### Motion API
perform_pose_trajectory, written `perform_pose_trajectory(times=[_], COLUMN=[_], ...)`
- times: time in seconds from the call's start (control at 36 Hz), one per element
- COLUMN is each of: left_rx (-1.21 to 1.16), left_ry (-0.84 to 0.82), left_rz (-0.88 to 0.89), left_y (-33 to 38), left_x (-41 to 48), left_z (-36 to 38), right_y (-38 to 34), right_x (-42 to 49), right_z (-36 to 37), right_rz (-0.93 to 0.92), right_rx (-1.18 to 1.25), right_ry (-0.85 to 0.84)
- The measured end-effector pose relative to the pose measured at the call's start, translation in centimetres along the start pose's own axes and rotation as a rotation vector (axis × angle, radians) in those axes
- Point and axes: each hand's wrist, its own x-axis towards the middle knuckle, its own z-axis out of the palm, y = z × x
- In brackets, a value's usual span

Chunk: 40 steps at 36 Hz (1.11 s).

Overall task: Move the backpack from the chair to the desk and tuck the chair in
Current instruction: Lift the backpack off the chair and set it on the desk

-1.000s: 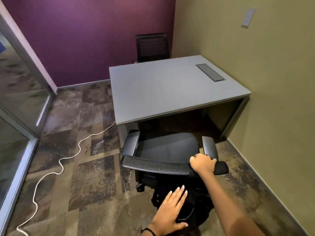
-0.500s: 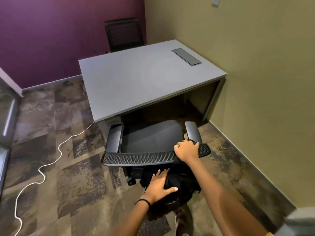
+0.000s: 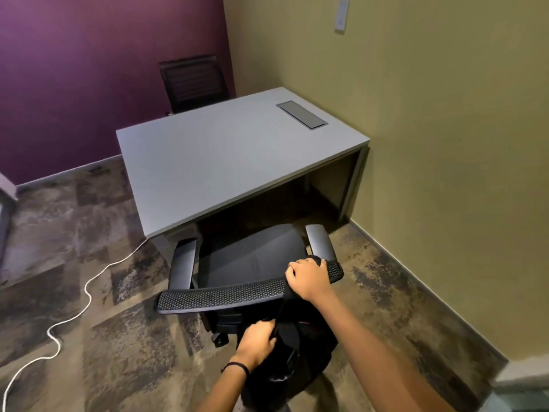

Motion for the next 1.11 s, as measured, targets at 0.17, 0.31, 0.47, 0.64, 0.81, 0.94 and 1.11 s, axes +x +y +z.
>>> perform_pose_trajectory(times=[0.17, 0.31, 0.47, 0.64, 0.81, 0.94, 1.11], left_rx=[0.097, 0.035, -0.058, -0.141, -0.183, -0.146, -0.108], left_ry=[0.009, 0.06, 0.122, 0.135, 0.113, 0.108, 0.089], left_rz=[0.032, 0.025, 0.031, 0.045, 0.043, 0.122, 0.206], left_y=[1.9, 4.5, 8.2, 13.3, 18.4, 23.2, 29.1], left_x=[0.3, 1.1, 2.1, 4.1, 7.5, 10.4, 13.0], left_z=[-0.6, -0.9, 0.2, 1.2, 1.6, 1.3, 0.3], right_y=[2.9, 5.7, 10.0, 17.5, 24.9, 29.6, 34.4], right_x=[0.5, 1.2, 2.0, 1.3, -2.9, -5.6, -5.0], right_z=[-2.0, -3.6, -5.2, -5.4, -4.9, -3.8, -5.0], right_rz=[-0.058, -0.055, -0.022, 0.005, -0.143, -0.257, -0.218], right_rx=[-0.011, 0.022, 0.087, 0.125, 0.375, 0.226, 0.19], right_ry=[-0.025, 0.043, 0.017, -0.069, -0.301, -0.377, -0.3])
